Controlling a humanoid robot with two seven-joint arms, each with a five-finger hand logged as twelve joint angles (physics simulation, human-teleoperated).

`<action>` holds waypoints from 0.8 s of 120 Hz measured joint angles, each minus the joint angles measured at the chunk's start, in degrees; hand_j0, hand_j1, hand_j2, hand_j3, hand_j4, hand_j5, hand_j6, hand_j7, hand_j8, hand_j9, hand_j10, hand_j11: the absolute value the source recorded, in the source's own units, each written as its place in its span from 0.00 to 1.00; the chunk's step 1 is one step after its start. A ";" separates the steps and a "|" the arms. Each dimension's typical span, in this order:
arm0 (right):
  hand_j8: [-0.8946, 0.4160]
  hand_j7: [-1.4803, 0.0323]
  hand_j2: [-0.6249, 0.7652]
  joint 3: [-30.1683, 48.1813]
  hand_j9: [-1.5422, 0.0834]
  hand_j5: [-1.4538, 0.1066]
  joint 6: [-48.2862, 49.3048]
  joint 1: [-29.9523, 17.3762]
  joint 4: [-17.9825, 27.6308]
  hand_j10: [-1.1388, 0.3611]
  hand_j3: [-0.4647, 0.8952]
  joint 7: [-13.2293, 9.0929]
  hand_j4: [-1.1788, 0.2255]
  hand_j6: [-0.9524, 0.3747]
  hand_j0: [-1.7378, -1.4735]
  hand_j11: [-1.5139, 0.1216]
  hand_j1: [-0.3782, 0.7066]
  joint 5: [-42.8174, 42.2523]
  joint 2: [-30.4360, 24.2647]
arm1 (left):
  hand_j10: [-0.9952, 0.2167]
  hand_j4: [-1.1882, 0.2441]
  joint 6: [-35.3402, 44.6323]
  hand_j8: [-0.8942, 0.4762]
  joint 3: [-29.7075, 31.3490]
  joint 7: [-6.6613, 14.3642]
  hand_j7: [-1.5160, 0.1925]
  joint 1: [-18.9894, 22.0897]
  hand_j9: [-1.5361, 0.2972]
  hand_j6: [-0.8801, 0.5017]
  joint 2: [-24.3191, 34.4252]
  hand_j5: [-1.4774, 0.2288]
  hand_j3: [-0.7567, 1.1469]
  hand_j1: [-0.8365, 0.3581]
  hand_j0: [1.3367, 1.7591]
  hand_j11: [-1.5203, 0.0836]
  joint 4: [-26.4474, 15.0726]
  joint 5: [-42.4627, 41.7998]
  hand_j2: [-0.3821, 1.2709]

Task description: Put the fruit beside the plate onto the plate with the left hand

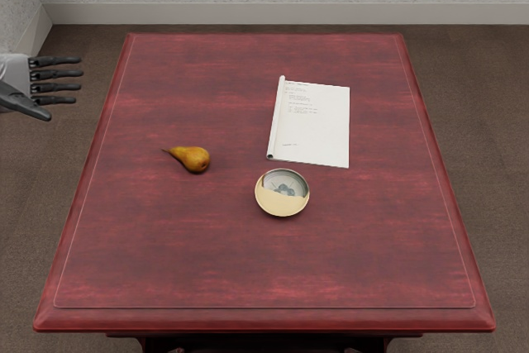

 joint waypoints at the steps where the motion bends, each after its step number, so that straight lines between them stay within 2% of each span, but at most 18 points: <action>1: 0.67 0.97 0.45 0.00 0.94 0.92 0.00 0.00 0.01 0.75 0.34 0.00 0.83 0.71 0.30 0.91 0.04 0.00 0.00 | 0.82 0.83 0.00 0.65 -0.01 0.00 0.89 0.00 0.84 0.64 0.00 0.87 0.40 0.99 0.76 0.95 0.01 -0.01 0.23; 10: 0.67 0.97 0.45 0.02 0.94 0.92 0.03 -0.03 0.11 0.75 0.34 0.00 0.83 0.71 0.30 0.91 0.04 0.00 0.00 | 0.82 0.83 0.00 0.65 -0.10 0.01 0.89 -0.07 0.84 0.64 -0.87 0.87 0.40 0.99 0.76 0.95 0.01 -0.15 0.23; 20: 0.67 0.97 0.45 0.04 0.94 0.92 0.06 -0.05 0.15 0.75 0.34 0.00 0.83 0.71 0.30 0.91 0.04 0.00 0.00 | 0.82 0.83 0.00 0.65 -0.41 0.47 0.89 -0.98 0.84 0.64 -7.65 0.87 0.40 0.99 0.76 0.95 -0.01 0.01 0.23; 24: 0.67 0.97 0.45 0.05 0.94 0.92 0.07 -0.05 0.15 0.75 0.34 0.00 0.83 0.71 0.30 0.91 0.04 0.00 0.00 | 0.82 0.83 0.01 0.65 -0.54 2.17 0.89 -1.27 0.84 0.64 -8.97 0.87 0.40 0.99 0.76 0.95 -0.03 0.45 0.23; 30: 0.67 0.97 0.45 0.05 0.94 0.92 0.08 -0.03 0.16 0.75 0.34 0.00 0.83 0.71 0.30 0.91 0.04 0.00 0.00 | 0.82 0.83 0.00 0.65 -0.68 6.91 0.89 -4.54 0.84 0.64 -10.73 0.87 0.40 0.99 0.76 0.95 -0.05 2.23 0.23; 35: 0.67 0.97 0.45 0.05 0.94 0.92 0.08 -0.02 0.16 0.75 0.34 0.00 0.83 0.71 0.30 0.91 0.04 0.00 0.00 | 0.82 0.83 0.00 0.65 -0.78 9.75 0.89 -6.72 0.84 0.64 -10.81 0.86 0.40 0.99 0.76 0.95 -0.08 4.84 0.23; 47: 0.67 0.97 0.45 0.06 0.94 0.92 0.08 -0.01 0.16 0.75 0.34 0.00 0.83 0.71 0.30 0.91 0.04 0.00 0.00 | 0.82 0.83 -0.01 0.65 -1.24 13.30 0.89 -11.22 0.84 0.63 -11.55 0.86 0.40 0.99 0.76 0.95 -1.18 13.12 0.23; 53: 0.67 0.97 0.45 0.06 0.94 0.92 0.09 0.00 0.16 0.75 0.34 0.00 0.83 0.71 0.30 0.91 0.04 0.00 0.00 | 0.82 0.83 0.01 0.65 -1.42 14.14 0.88 -12.92 0.84 0.63 -11.95 0.86 0.40 0.99 0.76 0.95 -4.14 18.11 0.23; 71: 0.67 0.97 0.45 0.06 0.94 0.92 0.09 0.00 0.17 0.75 0.34 0.00 0.83 0.71 0.30 0.91 0.04 0.00 0.00 | 0.82 0.83 0.01 0.65 -1.69 15.18 0.88 -15.05 0.83 0.63 -11.57 0.86 0.40 0.99 0.76 0.94 -18.33 30.37 0.23; 82: 0.67 0.97 0.45 0.06 0.94 0.92 0.09 0.00 0.17 0.75 0.34 0.00 0.83 0.71 0.30 0.91 0.04 0.00 0.00 | 0.82 0.82 0.02 0.65 -1.93 15.37 0.88 -17.49 0.83 0.63 -11.70 0.86 0.40 0.99 0.76 0.94 -24.27 34.60 0.23; 96: 0.67 0.97 0.45 0.06 0.94 0.92 0.09 0.00 0.17 0.75 0.34 0.00 0.83 0.71 0.30 0.91 0.04 0.00 0.00 | 0.82 0.82 0.03 0.65 -2.22 15.46 0.88 -17.51 0.83 0.63 -12.00 0.86 0.40 0.99 0.76 0.94 -29.74 43.69 0.23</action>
